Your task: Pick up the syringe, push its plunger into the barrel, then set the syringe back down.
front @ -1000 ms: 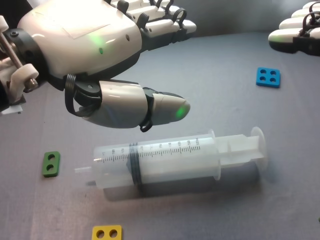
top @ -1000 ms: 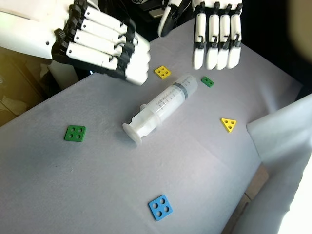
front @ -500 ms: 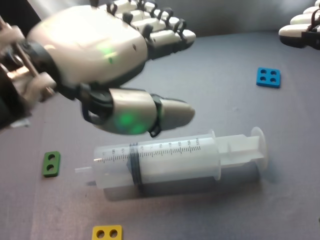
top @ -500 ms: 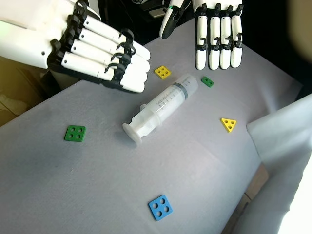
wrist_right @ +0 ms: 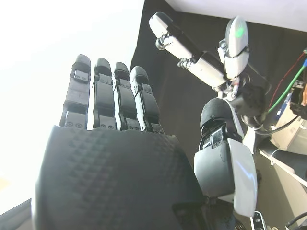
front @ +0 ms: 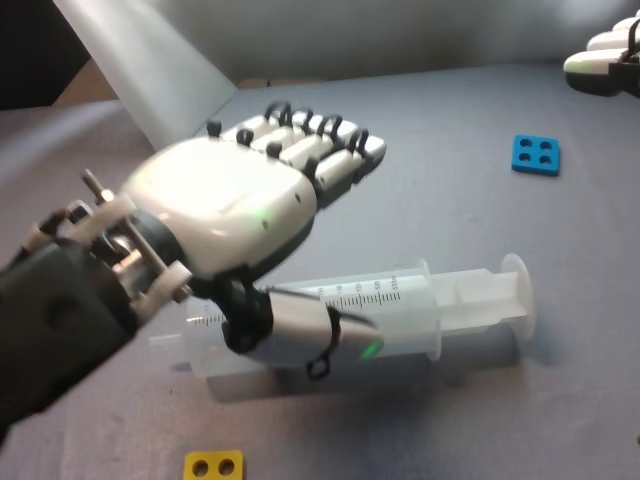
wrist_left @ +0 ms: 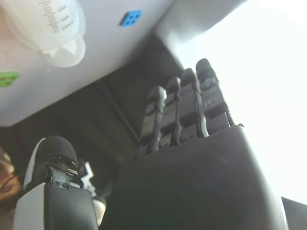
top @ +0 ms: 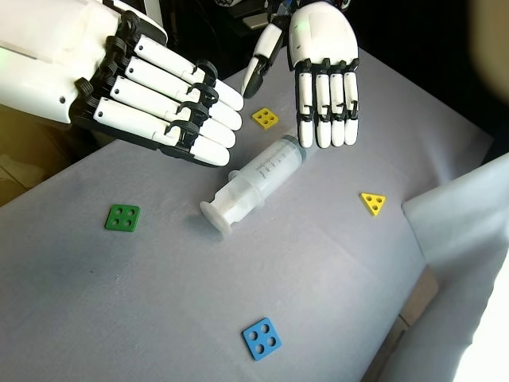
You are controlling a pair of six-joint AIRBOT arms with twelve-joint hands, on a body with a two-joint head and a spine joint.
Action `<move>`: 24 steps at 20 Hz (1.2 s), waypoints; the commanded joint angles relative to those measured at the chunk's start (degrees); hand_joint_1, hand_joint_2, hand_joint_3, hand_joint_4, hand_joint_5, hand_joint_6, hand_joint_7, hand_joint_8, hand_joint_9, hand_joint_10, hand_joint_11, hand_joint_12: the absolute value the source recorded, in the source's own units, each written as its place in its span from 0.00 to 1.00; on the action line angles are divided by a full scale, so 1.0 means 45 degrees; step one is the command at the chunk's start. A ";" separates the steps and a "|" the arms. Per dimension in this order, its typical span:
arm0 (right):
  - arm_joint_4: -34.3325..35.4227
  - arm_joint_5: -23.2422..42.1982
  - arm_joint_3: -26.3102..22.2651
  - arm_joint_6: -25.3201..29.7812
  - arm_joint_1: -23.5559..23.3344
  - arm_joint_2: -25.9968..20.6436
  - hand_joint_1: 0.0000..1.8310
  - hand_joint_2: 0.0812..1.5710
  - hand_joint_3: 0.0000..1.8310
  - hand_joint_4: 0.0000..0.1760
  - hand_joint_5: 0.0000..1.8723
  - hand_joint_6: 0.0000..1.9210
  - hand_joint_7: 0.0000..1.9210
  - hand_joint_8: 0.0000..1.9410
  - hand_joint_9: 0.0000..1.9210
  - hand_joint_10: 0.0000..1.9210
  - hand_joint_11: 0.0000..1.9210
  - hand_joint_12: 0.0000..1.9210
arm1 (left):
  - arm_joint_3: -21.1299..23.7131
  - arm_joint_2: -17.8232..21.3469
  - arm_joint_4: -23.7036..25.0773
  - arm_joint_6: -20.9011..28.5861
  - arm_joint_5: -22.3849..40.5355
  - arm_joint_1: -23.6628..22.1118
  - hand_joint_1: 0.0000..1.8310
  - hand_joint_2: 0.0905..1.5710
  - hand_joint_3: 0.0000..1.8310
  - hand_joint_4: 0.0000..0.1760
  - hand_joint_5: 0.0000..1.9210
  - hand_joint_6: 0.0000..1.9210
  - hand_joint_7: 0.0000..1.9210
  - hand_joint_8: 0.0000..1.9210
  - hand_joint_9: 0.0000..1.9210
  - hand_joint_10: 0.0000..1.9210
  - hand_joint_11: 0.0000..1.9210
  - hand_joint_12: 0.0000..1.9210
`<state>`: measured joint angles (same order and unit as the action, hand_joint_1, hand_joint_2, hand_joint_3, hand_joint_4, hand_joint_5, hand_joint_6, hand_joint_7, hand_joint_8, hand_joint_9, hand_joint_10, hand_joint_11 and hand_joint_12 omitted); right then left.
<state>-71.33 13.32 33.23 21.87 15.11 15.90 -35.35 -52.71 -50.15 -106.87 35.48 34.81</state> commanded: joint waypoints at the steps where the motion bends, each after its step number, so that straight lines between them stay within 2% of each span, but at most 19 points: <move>1: 0.0408 0.0435 -0.0021 0.0060 -0.0214 -0.0018 0.00 0.76 0.00 0.00 0.09 0.00 0.07 0.00 0.05 0.00 0.00 0.12 | -0.0081 -0.0159 0.0471 -0.0094 0.1301 -0.0050 0.29 0.61 0.00 0.00 0.00 0.00 0.00 0.00 0.00 0.00 0.00 0.07; 6: 0.0408 0.0216 -0.0026 -0.0742 -0.0179 -0.0036 0.00 0.77 0.00 0.00 0.10 0.00 0.08 0.00 0.05 0.00 0.00 0.11 | -0.0602 -0.1317 -0.0811 -0.1144 0.1893 0.0247 0.37 0.59 0.00 0.00 0.00 0.00 0.00 0.00 0.00 0.00 0.00 0.06; 11: 0.0414 -0.0276 -0.0025 -0.0305 -0.0188 -0.0037 0.00 0.77 0.00 0.00 0.10 0.00 0.08 0.00 0.05 0.00 0.00 0.11 | -0.1263 -0.2367 -0.1392 -0.1762 0.2182 0.0553 0.47 0.58 0.00 0.00 0.00 0.00 0.00 0.00 0.00 0.00 0.00 0.07; 12: 0.0414 -0.0289 -0.0023 -0.0019 -0.0191 -0.0037 0.00 0.77 0.00 0.00 0.10 0.00 0.08 0.00 0.05 0.00 0.00 0.12 | -0.1385 -0.2537 -0.1466 -0.1762 0.2241 0.0646 0.48 0.58 0.00 0.00 0.00 0.00 0.00 0.00 0.00 0.00 0.00 0.07; 16: 0.0414 -0.1063 -0.0020 0.2518 -0.0169 -0.0084 0.00 0.77 0.00 0.00 0.10 0.00 0.08 0.00 0.06 0.00 0.00 0.14 | -0.1818 -0.3202 -0.1933 -0.2192 0.2532 0.0839 0.46 0.60 0.00 0.00 0.00 0.00 0.00 0.00 0.00 0.00 0.00 0.08; 18: 0.0416 -0.1354 -0.0020 0.2798 -0.0163 -0.0086 0.00 0.77 0.00 0.00 0.11 0.00 0.08 0.00 0.05 0.00 0.00 0.09 | -0.2032 -0.3496 -0.2101 -0.2274 0.2558 0.0924 0.44 0.61 0.00 0.00 0.00 0.00 0.00 0.00 0.00 0.00 0.00 0.10; 21: 0.0416 -0.1406 -0.0022 0.3209 -0.0128 -0.0088 0.00 0.77 0.00 0.00 0.12 0.00 0.09 0.00 0.05 0.00 0.00 0.11 | -0.2302 -0.3851 -0.2303 -0.2411 0.2610 0.1087 0.44 0.61 0.00 0.00 0.00 0.00 0.00 0.00 0.00 0.00 0.00 0.13; 24: 0.0417 -0.2030 -0.0026 0.4859 -0.0114 -0.0088 0.00 0.78 0.00 0.00 0.13 0.00 0.09 0.00 0.06 0.00 0.00 0.15 | -0.2499 -0.4041 -0.2468 -0.2430 0.2727 0.1278 0.44 0.62 0.00 0.00 0.00 0.00 0.00 0.00 0.00 0.00 0.00 0.12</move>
<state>-70.46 3.53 33.21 43.57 15.18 15.49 -46.54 -70.61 -64.18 -117.58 44.18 40.95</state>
